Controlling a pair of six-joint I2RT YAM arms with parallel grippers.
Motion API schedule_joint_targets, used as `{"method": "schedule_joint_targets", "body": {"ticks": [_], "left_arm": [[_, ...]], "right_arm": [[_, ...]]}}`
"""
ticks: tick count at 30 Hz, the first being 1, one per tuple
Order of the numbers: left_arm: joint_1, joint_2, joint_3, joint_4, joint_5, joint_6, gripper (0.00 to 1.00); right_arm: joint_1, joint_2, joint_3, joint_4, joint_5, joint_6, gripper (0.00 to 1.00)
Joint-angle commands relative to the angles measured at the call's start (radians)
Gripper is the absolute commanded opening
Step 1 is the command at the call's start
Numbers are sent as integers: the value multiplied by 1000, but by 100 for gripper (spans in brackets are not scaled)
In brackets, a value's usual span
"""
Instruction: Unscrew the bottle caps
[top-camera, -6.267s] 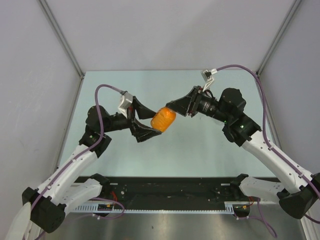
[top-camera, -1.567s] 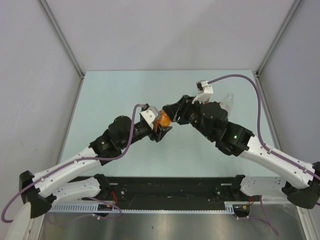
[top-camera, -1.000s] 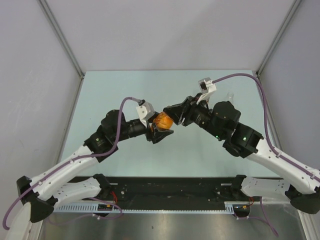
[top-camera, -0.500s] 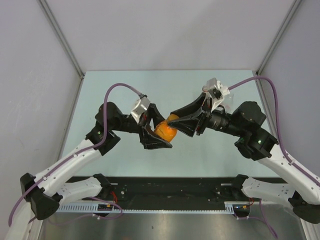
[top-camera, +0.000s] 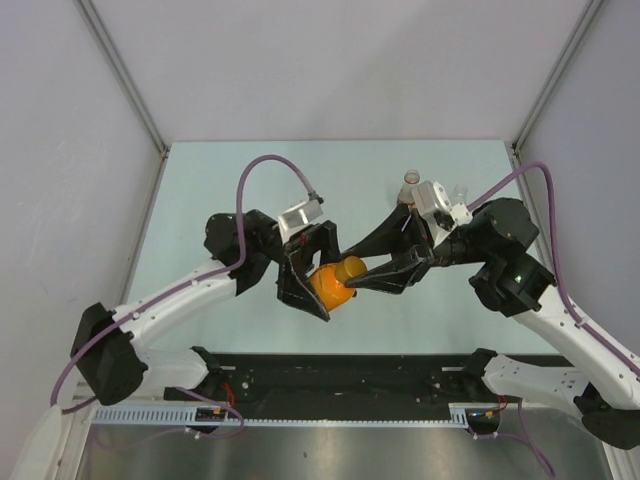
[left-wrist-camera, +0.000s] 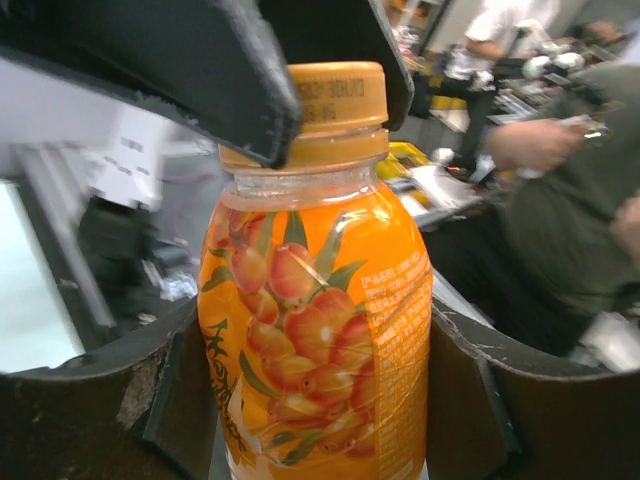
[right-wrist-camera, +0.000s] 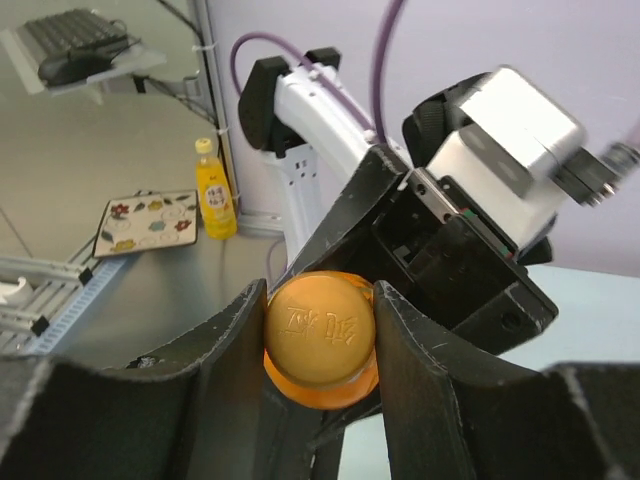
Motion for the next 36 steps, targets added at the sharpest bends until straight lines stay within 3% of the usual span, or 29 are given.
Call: {"method": "schedule_joint_targets", "body": {"ticks": [1, 3, 11, 16, 22, 23, 26, 32, 36], "left_arm": [[8, 117, 108, 659, -84, -504, 0], [6, 171, 130, 709, -91, -558, 0], [3, 170, 157, 709, -93, -537, 0], [3, 174, 161, 708, -81, -543, 0], [18, 159, 124, 706, -91, -502, 0], [24, 154, 118, 706, -94, -494, 0], [40, 150, 105, 705, -96, -483, 0], [70, 127, 84, 634, -81, -418, 0], [78, 73, 58, 475, -73, -269, 0]], "right_arm": [[19, 32, -8, -165, -241, -40, 0], [22, 36, -8, -182, -263, -63, 0], [23, 44, -8, -246, -303, -138, 0], [20, 42, -8, -251, -248, -129, 0], [4, 7, -8, -243, -119, -74, 40], [-6, 4, -8, -231, -108, -55, 52], [-24, -17, -6, -213, -65, -13, 67], [-73, -45, 3, -168, 25, 66, 89], [-85, -48, 23, -179, 76, 81, 96]]}}
